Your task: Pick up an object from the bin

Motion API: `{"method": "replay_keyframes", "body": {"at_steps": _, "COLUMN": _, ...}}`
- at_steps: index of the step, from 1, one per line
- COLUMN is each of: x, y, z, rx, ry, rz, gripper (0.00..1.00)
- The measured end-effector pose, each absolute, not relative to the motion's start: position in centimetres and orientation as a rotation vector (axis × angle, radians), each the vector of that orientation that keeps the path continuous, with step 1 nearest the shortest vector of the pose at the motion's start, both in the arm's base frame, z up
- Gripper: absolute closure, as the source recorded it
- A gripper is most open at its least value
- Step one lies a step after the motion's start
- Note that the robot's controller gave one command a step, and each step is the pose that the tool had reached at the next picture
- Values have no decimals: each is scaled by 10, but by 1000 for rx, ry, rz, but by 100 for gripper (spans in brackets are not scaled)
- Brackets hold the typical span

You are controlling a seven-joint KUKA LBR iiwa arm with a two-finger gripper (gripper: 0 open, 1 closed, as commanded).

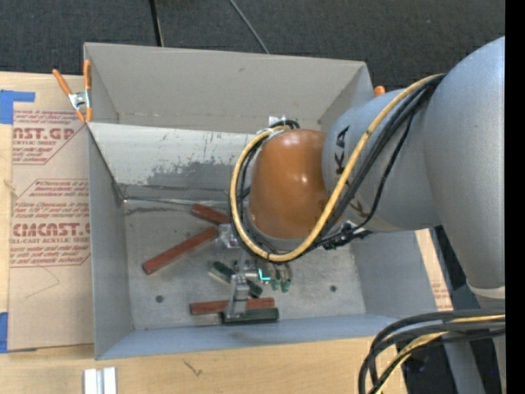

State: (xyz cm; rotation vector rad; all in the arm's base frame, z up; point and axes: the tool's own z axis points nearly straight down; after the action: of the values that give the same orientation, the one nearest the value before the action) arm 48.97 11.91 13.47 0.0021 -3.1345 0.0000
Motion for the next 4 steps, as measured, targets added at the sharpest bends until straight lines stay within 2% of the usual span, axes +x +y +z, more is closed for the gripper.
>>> {"method": "replay_keyframes", "body": {"at_steps": 1, "x": 492, "y": 119, "z": 137, "rx": 1, "ry": -3141, "rz": -1, "gripper": 0}}
{"method": "replay_keyframes", "body": {"at_steps": 2, "x": 509, "y": 83, "z": 71, "rx": -155, "ry": -3139, "rz": -3, "gripper": 100}}
{"method": "replay_keyframes", "body": {"at_steps": 3, "x": 508, "y": 83, "z": 70, "rx": -156, "ry": -3140, "rz": -3, "gripper": 0}}
{"method": "replay_keyframes", "body": {"at_steps": 4, "x": 508, "y": 83, "z": 71, "rx": -154, "ry": -3136, "rz": -3, "gripper": 100}}
